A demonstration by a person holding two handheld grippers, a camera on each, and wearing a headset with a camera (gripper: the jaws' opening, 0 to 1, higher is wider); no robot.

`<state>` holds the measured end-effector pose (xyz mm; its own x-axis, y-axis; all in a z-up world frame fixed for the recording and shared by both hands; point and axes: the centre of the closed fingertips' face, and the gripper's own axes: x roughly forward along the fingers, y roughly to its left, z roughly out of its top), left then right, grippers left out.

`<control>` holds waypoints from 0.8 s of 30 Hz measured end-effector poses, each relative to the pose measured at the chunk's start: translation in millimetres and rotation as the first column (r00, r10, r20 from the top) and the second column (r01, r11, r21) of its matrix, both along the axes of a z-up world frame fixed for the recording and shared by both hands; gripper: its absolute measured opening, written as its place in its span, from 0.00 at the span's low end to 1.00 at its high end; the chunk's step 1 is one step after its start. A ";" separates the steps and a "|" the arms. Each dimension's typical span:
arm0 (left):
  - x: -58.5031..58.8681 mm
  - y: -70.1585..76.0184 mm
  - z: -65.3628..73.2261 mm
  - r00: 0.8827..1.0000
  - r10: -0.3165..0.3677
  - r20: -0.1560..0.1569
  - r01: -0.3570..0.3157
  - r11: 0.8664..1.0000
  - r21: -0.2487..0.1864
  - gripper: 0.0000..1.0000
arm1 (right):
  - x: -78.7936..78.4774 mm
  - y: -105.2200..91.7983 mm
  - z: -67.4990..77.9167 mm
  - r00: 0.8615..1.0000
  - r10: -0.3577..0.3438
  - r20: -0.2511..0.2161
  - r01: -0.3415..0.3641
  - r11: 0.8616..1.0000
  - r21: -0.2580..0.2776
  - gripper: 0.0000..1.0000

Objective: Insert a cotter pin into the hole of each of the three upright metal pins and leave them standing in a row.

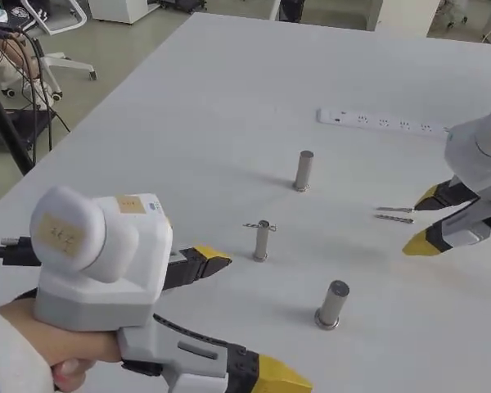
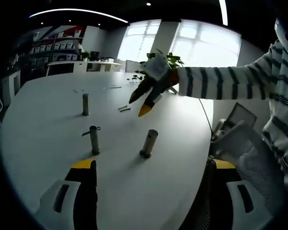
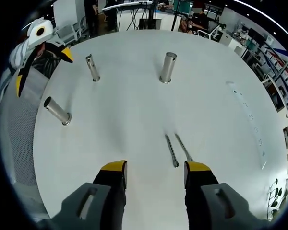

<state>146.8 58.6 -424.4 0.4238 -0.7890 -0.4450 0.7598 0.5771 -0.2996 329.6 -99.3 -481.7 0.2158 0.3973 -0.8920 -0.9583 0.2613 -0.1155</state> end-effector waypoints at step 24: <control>6.3 13.2 -1.8 0.999 0.041 -0.015 -0.041 0.999 -0.001 0.97 | 11.2 9.3 -8.1 0.999 0.009 -0.033 -0.010 1.000 -0.026 0.33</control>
<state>153.1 71.9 -426.2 0.4493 -0.7715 -0.4504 0.7306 0.6075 -0.3118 340.7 -89.9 -489.8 0.1829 0.3758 -0.9085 -0.9641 0.2495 -0.0909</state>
